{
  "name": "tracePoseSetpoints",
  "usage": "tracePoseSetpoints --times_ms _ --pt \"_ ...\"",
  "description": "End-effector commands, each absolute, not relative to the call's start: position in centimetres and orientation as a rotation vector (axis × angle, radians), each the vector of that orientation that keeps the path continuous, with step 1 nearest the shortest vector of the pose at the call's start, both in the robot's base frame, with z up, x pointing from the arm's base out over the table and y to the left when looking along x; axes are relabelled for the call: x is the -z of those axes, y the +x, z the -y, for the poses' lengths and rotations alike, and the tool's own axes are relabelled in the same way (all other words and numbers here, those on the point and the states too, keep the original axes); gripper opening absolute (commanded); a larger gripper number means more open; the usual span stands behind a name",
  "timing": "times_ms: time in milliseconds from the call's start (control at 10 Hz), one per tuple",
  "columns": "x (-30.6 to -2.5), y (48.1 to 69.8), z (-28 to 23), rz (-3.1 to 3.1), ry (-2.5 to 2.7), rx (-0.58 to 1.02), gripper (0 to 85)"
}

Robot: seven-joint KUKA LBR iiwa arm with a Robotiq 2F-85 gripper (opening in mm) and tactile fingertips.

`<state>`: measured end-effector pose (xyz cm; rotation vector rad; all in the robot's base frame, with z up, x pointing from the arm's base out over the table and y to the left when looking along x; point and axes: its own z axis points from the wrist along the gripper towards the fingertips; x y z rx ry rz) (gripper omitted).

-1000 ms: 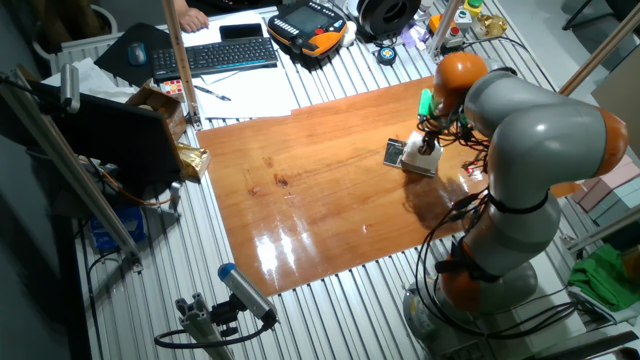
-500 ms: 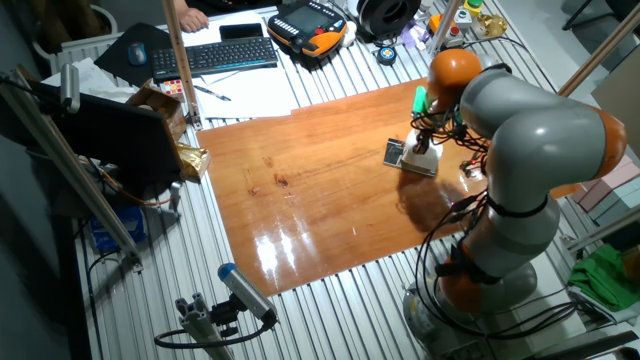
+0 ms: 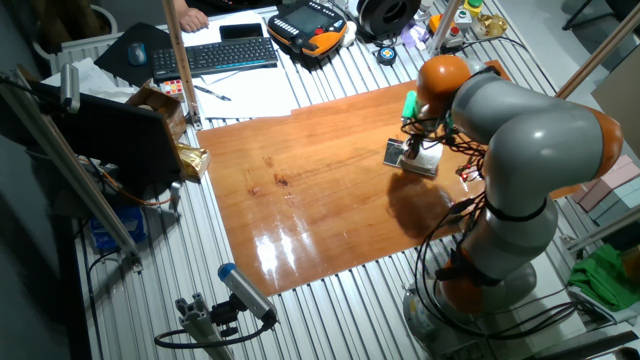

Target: Put the toilet paper on its holder

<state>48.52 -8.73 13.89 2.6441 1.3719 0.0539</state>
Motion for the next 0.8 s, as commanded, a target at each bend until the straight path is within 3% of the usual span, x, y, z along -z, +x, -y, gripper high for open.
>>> tracePoseSetpoints --times_ms 0,300,700 --pt "-14.0 48.4 8.0 -1.367 2.646 -0.054 75.7" --pt "-14.3 48.7 4.7 -1.421 2.600 -0.036 70.0" --pt "-16.4 51.4 -0.2 -1.629 2.551 0.013 65.0"
